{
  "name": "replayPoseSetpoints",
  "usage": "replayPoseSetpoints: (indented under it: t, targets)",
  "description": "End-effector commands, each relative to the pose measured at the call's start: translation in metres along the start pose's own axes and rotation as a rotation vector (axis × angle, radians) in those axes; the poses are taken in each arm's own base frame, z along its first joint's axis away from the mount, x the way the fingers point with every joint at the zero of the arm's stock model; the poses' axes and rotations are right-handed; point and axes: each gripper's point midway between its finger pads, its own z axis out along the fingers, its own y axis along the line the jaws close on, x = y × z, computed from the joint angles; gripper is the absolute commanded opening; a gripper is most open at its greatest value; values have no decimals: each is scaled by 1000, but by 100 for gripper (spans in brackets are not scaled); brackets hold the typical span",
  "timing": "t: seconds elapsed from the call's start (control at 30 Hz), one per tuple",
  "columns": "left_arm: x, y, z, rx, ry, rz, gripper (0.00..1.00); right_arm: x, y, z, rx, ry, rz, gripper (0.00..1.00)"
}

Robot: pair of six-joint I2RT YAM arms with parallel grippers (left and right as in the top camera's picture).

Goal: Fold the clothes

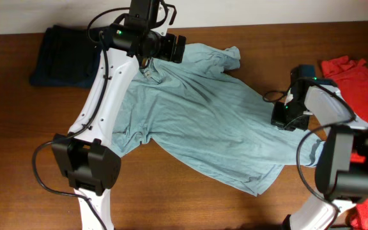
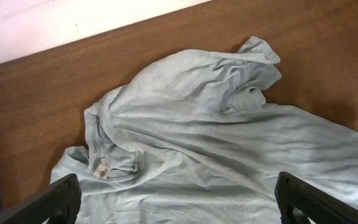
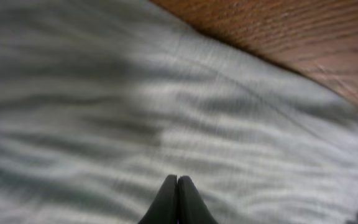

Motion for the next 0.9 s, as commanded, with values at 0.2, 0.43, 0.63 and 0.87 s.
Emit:
replayPoseSetpoints:
  t: [0.2,0.43,0.63,0.87]
  targets:
    - [-8,0,-15,8,-33,-7,99,-17,-19,43,105,-13,30,4]
    - [-8,0,-15,8,-33,-7,99,-43,-42,72,116,-70,83,4]
    - [-8,0,-15,8,-33,-6,99,-84,-61,74,95,-222,112,4]
    - [-8,0,-15,8,-33,-7,99,-149,-56,50,88,-496,-16,4]
